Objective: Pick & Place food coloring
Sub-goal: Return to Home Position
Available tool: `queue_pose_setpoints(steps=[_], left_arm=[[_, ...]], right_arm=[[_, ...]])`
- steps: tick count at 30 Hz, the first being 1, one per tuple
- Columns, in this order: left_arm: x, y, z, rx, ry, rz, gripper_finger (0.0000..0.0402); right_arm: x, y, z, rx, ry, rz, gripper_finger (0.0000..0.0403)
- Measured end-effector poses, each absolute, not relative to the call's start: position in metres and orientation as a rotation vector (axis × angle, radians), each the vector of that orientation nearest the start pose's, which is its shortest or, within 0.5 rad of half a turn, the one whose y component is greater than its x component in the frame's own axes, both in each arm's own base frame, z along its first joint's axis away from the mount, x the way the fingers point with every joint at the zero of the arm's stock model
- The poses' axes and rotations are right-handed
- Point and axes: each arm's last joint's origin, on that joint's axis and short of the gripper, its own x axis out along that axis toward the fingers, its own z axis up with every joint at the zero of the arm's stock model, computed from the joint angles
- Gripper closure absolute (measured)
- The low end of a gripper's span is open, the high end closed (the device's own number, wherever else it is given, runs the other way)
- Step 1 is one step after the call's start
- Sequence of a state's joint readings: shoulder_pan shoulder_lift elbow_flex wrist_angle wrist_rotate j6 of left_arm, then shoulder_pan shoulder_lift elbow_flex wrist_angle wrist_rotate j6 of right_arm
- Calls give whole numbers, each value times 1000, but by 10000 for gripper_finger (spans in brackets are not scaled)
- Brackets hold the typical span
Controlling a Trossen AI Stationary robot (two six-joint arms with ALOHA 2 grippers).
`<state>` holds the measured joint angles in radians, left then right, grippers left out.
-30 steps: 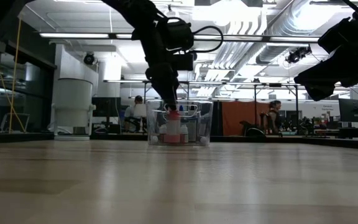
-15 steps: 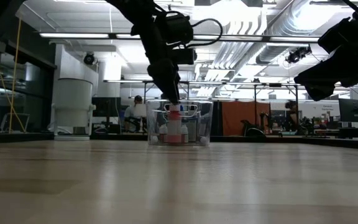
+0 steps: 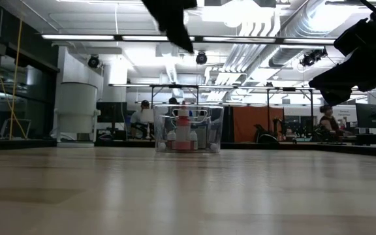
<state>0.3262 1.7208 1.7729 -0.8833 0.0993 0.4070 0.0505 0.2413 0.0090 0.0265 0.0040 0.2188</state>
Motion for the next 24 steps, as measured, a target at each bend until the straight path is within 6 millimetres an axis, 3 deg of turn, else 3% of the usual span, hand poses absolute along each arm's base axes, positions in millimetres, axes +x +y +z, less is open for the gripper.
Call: queue_pose_setpoints(steps=[5,9,15,22,24], left_arm=[[321,83,414,183,689,-83,86],[299,53,434,172,647,-156,110],[274,11,437,120,756,-279,201],[258,-24,425,120,935,-350,361],[253,-28,418,128,956,-344,390]], right_arm=[[110,5,149,212,210,24,350],[110,5,149,212,211,23,351],[110,5,149,212,211,24,350],[110,5,149,212,211,23,352],[110,5,149,212,211,24,351]])
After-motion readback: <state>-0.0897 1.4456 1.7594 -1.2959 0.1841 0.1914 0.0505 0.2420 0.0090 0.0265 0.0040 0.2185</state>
